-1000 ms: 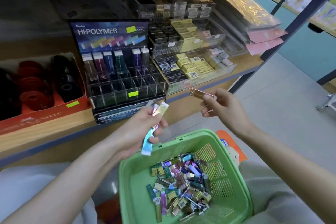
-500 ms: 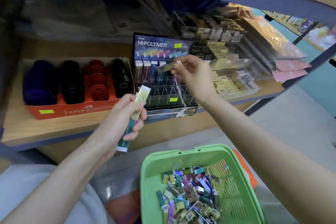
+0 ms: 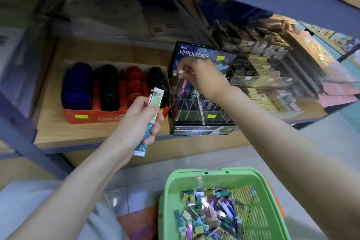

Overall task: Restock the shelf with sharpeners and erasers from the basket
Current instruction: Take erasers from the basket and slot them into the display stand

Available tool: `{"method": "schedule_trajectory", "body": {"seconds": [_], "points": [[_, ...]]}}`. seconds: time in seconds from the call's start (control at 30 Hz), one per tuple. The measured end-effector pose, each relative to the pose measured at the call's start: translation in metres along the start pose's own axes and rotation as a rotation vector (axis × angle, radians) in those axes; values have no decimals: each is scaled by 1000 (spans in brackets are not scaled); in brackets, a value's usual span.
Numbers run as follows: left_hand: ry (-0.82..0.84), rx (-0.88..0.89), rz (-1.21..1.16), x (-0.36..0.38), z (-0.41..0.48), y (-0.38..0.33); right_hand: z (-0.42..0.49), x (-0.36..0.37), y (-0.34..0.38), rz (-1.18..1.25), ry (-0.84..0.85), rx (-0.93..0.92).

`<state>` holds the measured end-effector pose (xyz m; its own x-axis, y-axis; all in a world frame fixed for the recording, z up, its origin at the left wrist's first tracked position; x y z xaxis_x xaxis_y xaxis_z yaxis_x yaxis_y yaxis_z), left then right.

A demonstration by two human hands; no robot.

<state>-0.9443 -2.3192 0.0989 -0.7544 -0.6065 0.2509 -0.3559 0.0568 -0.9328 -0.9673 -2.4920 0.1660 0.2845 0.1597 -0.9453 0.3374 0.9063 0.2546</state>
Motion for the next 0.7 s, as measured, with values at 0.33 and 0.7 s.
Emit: {"method": "schedule_trajectory", "body": {"seconds": [0.33,0.7], "points": [[-18,33,19,-1,4,-7,1,14,2,-64,-89,-30],[53,59,161,8,4,-9,-71,3,23,451,-40,195]]}}
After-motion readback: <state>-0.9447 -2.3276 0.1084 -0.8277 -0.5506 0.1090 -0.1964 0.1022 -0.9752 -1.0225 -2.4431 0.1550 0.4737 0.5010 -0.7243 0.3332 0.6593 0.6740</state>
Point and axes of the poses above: each hand's wrist, its own z-axis towards the middle knuckle, its own x-axis out of the palm, y = z × x, the point moved 7 cm from there along z, towards the middle knuckle, and after that the axes turned 1 degree about -z, right-handed, at the moved point
